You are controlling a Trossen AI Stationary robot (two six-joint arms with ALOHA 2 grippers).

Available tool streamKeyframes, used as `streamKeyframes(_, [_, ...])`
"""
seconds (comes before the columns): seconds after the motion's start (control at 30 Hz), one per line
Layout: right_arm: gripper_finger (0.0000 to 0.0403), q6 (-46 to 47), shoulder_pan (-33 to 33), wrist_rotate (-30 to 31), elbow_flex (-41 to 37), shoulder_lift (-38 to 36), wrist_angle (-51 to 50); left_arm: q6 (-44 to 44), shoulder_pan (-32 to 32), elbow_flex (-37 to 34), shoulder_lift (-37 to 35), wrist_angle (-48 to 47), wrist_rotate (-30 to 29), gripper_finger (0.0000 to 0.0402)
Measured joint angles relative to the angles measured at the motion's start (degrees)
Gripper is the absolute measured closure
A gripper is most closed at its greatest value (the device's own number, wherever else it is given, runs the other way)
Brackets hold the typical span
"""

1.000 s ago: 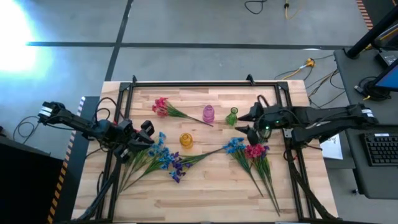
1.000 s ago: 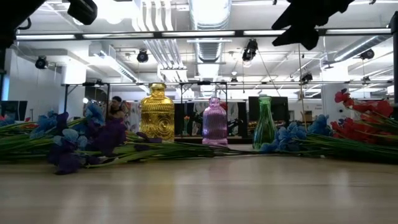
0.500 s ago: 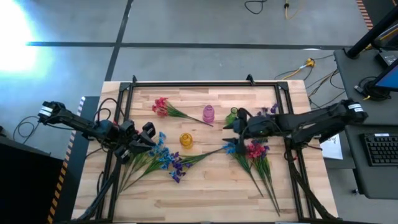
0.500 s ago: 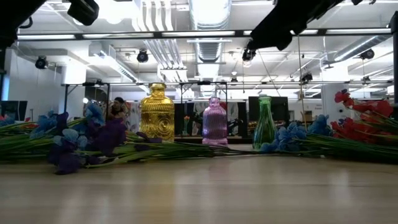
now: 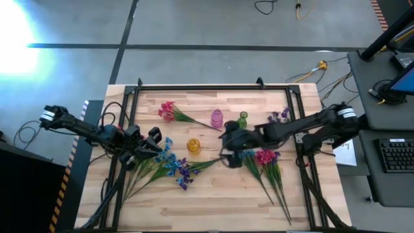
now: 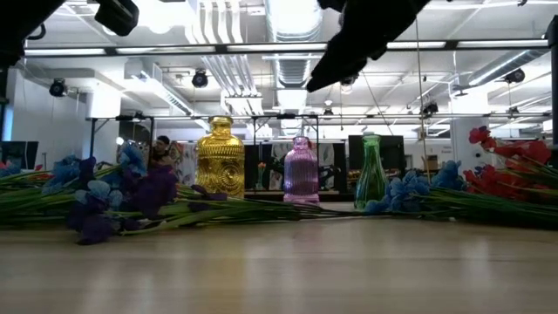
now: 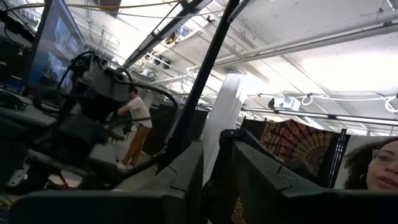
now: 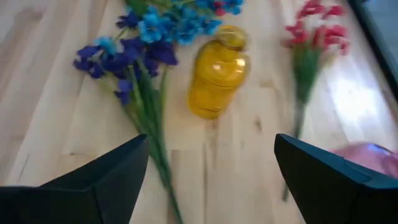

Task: Sort flowers into vase by color
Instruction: Put the left violet flowers into the yellow vase

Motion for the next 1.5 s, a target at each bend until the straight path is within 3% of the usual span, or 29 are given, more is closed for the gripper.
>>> streamKeyframes(0.37, [0.0082, -0.79, 3.05, -1.98, 10.13, 14.24, -4.69, 0.02, 0.0, 0.0, 0.26, -0.04, -0.19, 0.0327])
streamKeyframes(0.97, [0.0111, 0.99, 1.69, -4.67, 10.62, 27.62, 2.2, 0.02, 0.02, -0.07, 0.41, -0.02, -0.28, 0.0327])
streamKeyframes(1.5, [0.0248, 1.65, -0.51, -5.58, 10.62, 28.84, 3.36, 0.35, 0.04, -0.07, 1.15, 0.07, -0.76, 0.0327])
